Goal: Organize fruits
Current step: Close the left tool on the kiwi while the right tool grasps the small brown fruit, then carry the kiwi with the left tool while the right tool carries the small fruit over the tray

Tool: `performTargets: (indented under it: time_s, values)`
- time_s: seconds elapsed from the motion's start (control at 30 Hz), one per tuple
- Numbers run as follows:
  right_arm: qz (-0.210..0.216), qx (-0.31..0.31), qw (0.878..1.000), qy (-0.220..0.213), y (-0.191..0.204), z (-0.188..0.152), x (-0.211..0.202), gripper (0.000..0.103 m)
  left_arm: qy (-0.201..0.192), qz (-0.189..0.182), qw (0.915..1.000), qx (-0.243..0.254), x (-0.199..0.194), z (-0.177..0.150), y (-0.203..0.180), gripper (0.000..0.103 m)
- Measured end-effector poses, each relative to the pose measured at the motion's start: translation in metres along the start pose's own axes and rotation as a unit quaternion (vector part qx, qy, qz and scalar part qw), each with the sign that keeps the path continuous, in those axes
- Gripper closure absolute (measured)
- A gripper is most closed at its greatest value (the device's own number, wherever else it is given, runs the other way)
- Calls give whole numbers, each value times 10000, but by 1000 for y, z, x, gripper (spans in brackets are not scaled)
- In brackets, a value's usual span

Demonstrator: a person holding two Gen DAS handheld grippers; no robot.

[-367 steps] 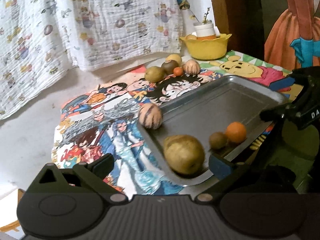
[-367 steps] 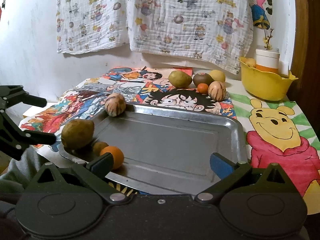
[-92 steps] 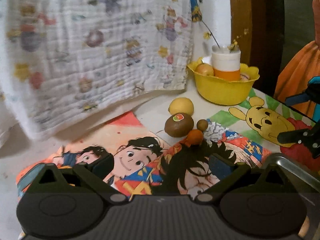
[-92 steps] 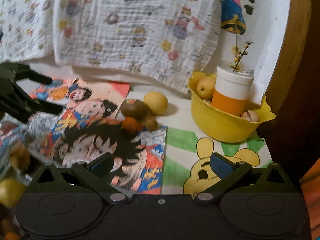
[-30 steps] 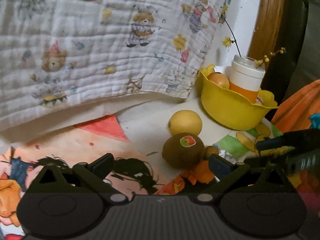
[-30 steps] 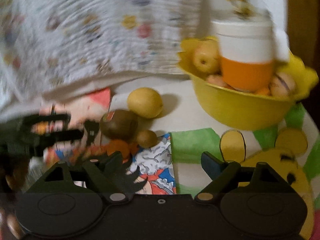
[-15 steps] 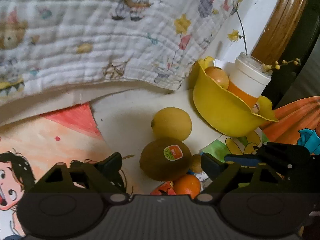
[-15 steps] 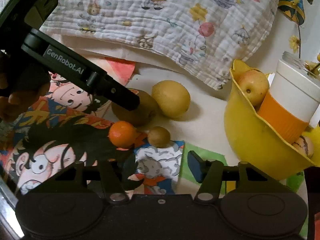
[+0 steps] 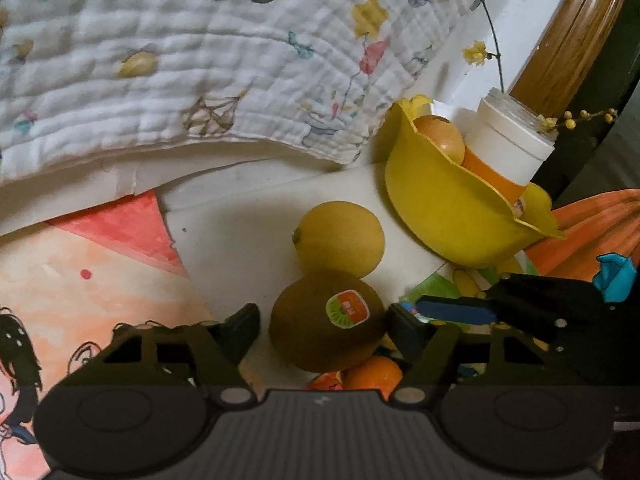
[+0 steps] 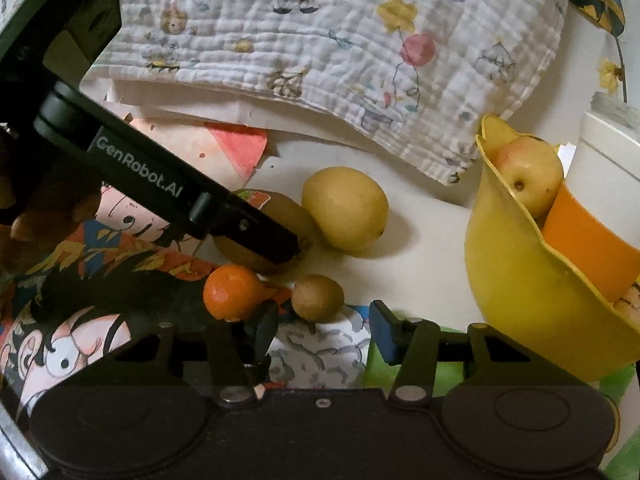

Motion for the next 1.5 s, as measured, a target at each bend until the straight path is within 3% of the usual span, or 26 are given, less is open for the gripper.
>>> performTargets:
  time_s: [0.23,0.37,0.57,0.87,1.2,1.5]
  values:
    - [107,143,9998,-66,0,2,4,72,-50,21,10000,7,0,1,-3,38]
    - [82,234,9997,-83,0,1,2,72,10,114,9999,-116,-3,0,-5,38]
    - [67,360,9993,-89,0,-5,-6,72,353,224,9959,-803,-11,-4,6,39]
    - [203,398,9985,-305,15,-15,-26,72,381,390,9913,-1198,-39,-26,16,39]
    - [606,496,9955,-541,45,-31,-58,72,252,227,9899,-1379,-91,-58,12,39]
    - [920,389,9933,-579,82,-62,-100,72,133,215,9934,-1122,-134,-97,-12,39]
Point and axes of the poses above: each gripper's, at about its wrist camera, not at the fingertips, and x roughly the way its jaws point, y to its left, z to its top, the point moved 1 cm from there along x, roughly the way its jaws point, and after that the axes turned 13 degrees about z, right-handed, at the moved point
